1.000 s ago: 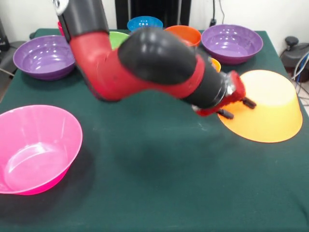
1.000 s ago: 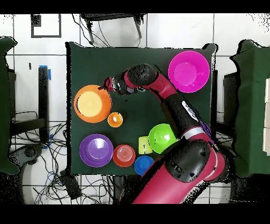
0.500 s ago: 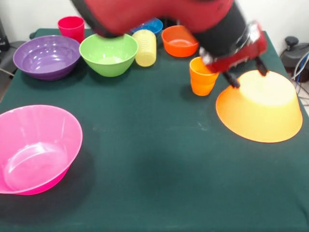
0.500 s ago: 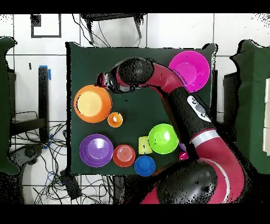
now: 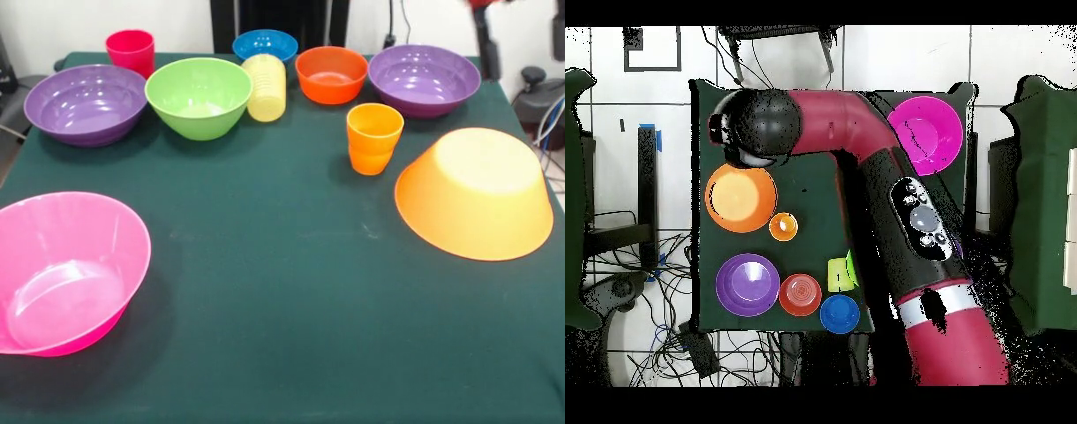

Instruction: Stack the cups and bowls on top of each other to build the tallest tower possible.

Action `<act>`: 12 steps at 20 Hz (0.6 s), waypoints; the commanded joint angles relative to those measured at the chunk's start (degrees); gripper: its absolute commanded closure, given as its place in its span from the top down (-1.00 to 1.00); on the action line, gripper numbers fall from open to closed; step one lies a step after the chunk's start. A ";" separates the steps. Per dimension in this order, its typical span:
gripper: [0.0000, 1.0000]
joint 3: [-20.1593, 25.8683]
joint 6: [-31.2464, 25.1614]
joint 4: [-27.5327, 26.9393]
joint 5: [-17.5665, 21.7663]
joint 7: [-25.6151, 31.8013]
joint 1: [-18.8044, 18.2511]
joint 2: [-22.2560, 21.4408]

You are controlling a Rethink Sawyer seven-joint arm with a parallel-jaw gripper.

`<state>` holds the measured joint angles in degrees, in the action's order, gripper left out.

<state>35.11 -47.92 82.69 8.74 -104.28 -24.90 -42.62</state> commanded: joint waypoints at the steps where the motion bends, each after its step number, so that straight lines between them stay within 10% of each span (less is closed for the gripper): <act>1: 1.00 -8.99 12.02 9.82 10.45 -7.71 3.84 -9.13; 12: 1.00 -16.01 29.52 16.59 14.53 -9.28 8.13 -8.15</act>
<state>25.74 -25.15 89.73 17.89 -104.35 -16.90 -53.47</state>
